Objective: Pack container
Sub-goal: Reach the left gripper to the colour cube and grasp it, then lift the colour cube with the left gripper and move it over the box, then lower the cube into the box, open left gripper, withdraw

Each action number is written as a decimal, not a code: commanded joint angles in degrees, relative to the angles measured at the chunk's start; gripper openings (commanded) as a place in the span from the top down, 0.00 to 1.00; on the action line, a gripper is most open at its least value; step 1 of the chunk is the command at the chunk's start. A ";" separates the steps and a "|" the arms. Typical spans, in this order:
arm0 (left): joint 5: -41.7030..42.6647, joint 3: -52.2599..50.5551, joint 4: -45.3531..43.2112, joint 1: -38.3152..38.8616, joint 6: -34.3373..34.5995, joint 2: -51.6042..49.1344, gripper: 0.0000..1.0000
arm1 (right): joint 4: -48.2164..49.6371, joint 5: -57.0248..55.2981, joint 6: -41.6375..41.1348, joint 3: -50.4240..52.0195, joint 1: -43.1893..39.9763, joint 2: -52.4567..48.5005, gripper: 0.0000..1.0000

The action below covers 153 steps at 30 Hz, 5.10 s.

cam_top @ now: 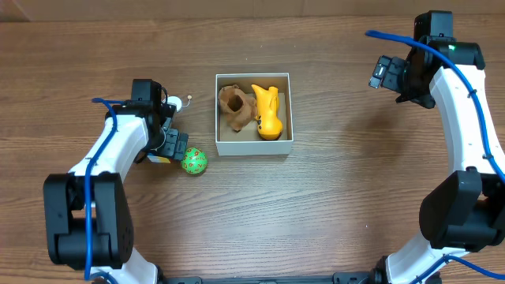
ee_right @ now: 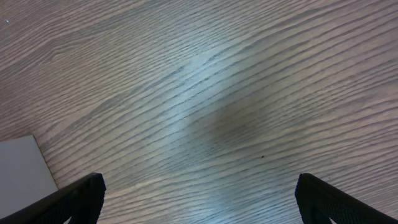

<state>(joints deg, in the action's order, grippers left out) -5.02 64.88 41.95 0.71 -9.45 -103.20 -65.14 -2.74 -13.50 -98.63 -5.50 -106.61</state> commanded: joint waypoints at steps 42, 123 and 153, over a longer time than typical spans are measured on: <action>-2.03 1.92 3.78 -0.37 4.79 -3.61 0.51 | 0.28 0.26 -0.26 -1.20 0.11 1.81 0.00; 1.38 41.31 30.32 29.29 14.62 -17.94 0.52 | 0.28 0.26 -0.26 -1.20 0.11 1.81 0.00; 1.33 70.99 49.53 26.16 14.84 -17.86 0.35 | 0.28 0.26 -0.26 -1.20 0.11 1.81 0.00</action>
<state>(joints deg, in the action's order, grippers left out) -3.33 126.91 85.78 28.10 4.56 -121.38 -65.17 -2.74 -13.47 -98.63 -5.50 -106.61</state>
